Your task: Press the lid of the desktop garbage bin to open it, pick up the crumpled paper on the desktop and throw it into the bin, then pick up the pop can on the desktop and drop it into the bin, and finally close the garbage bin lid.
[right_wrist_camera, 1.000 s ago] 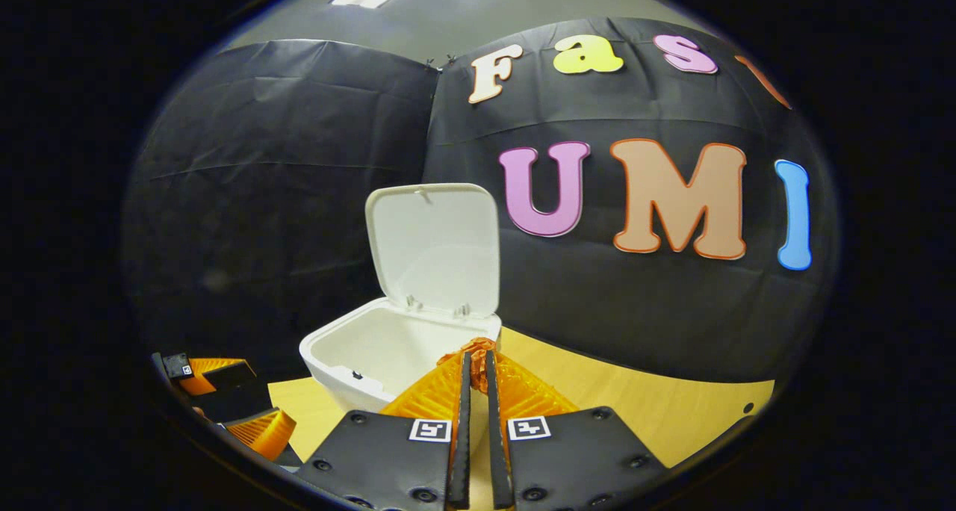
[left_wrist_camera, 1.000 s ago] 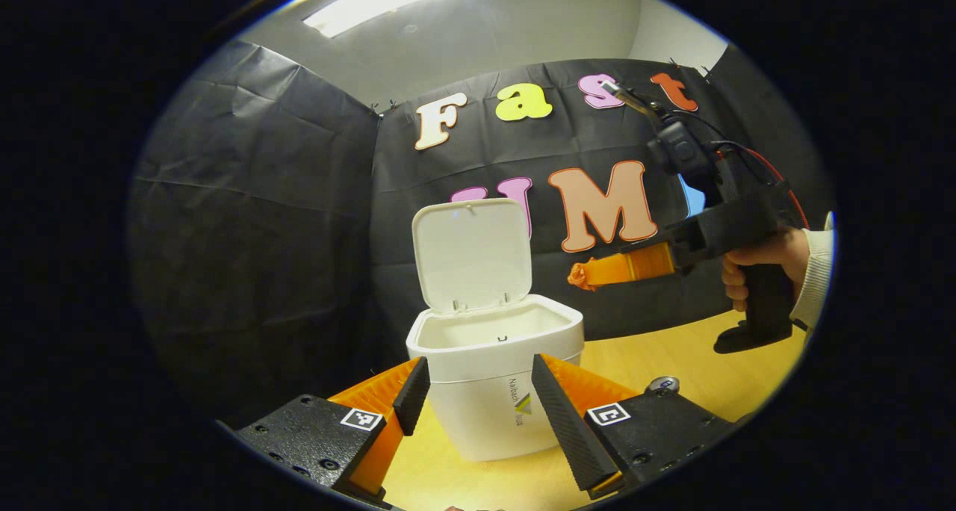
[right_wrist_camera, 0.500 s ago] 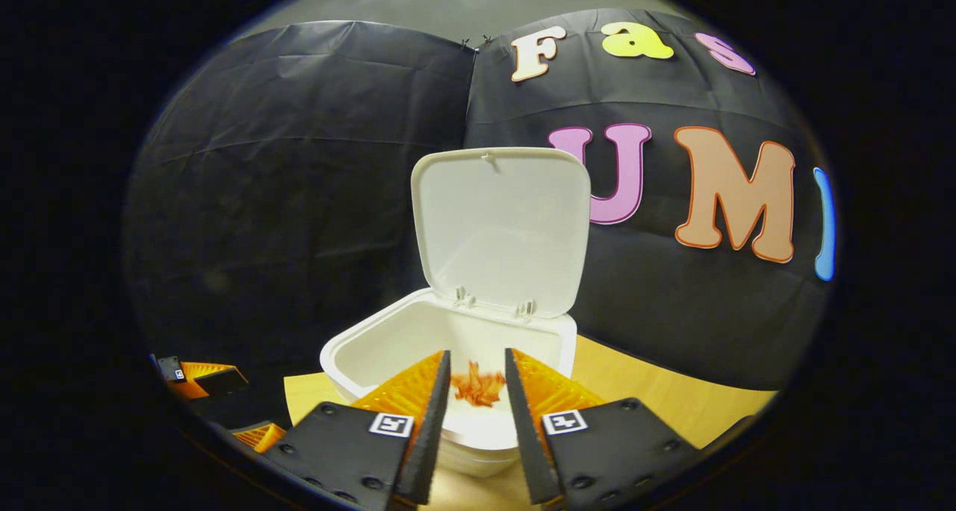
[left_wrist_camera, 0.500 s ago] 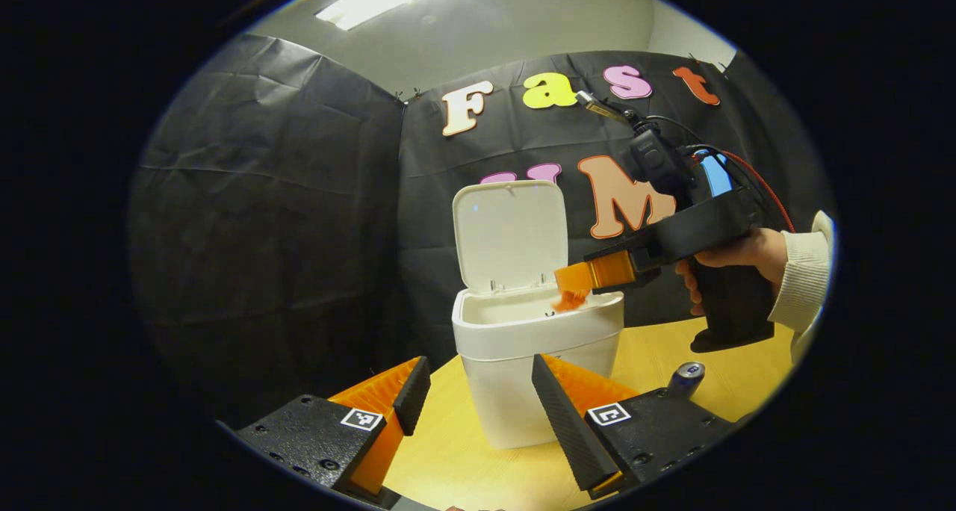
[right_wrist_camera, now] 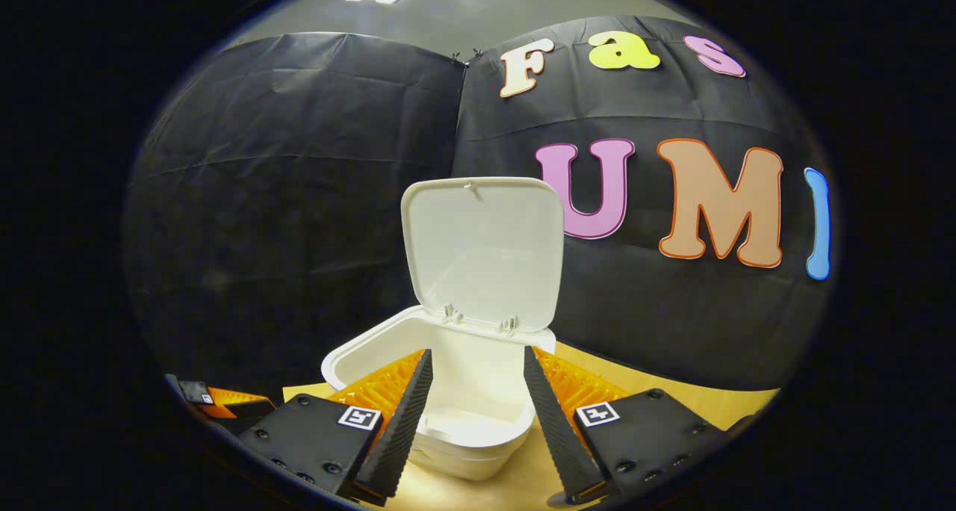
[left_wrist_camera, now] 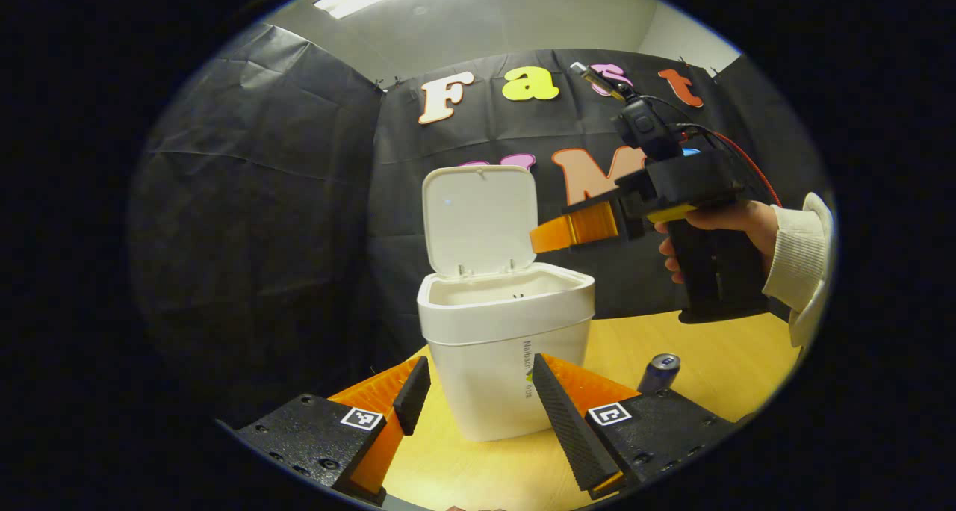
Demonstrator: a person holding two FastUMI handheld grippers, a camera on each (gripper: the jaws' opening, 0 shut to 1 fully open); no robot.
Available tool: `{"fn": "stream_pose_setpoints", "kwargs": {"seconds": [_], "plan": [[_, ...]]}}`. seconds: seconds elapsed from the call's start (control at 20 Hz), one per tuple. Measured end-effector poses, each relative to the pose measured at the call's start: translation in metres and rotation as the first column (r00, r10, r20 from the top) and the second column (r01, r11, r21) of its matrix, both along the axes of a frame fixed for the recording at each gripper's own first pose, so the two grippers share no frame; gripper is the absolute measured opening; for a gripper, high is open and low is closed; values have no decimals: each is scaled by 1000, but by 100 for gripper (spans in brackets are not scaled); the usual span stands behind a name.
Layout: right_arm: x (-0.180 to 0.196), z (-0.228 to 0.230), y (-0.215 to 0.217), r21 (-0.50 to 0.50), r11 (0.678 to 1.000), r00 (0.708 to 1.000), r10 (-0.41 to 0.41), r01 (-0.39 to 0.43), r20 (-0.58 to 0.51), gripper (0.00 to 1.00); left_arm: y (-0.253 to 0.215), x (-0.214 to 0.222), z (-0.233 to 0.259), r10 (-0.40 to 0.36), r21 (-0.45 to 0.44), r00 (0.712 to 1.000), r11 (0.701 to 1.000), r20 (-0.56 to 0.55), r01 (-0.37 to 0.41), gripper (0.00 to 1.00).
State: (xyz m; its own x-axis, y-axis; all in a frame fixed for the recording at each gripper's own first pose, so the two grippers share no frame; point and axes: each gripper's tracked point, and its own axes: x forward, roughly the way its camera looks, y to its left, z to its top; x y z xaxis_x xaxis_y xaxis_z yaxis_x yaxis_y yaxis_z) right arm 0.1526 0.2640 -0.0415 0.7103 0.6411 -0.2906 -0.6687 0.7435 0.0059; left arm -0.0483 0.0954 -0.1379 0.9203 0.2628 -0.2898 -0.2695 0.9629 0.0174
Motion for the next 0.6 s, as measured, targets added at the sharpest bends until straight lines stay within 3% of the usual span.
{"fn": "stream_pose_setpoints", "kwargs": {"seconds": [0.35,0.6], "plan": [[-20,39,-81,25,985,982,-173,172,80,81,-75,23,-24,-247,-63,969,967,4,247,84],[-46,77,-145,83,940,926,-342,332,159,81,-129,50,-46,-375,-134,926,917,35,376,84]]}}
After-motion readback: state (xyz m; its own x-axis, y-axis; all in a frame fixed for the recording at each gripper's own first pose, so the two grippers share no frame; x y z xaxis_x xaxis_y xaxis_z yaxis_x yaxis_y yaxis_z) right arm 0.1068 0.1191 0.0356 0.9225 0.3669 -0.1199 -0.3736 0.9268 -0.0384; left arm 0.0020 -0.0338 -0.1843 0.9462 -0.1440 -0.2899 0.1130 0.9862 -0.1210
